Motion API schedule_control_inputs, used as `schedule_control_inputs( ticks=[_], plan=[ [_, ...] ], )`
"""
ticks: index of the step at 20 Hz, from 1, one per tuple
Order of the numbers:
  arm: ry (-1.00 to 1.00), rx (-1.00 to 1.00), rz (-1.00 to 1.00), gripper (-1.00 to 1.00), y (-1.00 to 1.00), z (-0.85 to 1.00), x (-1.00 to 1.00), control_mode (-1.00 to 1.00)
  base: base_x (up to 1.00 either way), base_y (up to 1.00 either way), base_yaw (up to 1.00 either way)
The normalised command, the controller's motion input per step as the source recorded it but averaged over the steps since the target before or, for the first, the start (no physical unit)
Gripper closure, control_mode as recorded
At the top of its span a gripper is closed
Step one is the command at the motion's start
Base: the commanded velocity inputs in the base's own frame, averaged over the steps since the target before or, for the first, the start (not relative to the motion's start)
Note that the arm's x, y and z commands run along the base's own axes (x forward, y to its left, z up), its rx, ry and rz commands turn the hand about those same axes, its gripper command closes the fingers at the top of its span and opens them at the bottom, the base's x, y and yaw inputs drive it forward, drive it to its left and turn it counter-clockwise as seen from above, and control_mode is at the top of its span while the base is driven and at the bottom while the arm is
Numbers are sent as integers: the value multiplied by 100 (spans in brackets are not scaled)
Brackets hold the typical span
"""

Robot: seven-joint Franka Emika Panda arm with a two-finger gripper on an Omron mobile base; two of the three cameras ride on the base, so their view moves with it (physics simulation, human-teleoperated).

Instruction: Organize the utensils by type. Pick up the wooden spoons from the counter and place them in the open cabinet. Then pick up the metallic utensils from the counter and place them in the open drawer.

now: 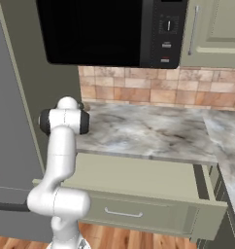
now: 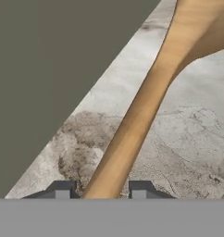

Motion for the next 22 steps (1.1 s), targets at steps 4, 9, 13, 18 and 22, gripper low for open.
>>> schedule_control_inputs(
  ticks=[4, 9, 13, 18, 22],
  plan=[
    [-22, 22, -19, 100, -71, 3, -80, -100, 0, 0, 0],
    [-34, 24, -14, 100, -83, 30, -100, -100, 0, 0, 0],
    [-19, 16, -4, 100, -77, 57, -100, -100, 0, 0, 0],
    [-4, 21, 0, 100, -83, 60, -100, -100, 0, 0, 0],
    [0, 33, 0, 100, -100, 38, -100, -100, 0, 0, 0]
  ],
)
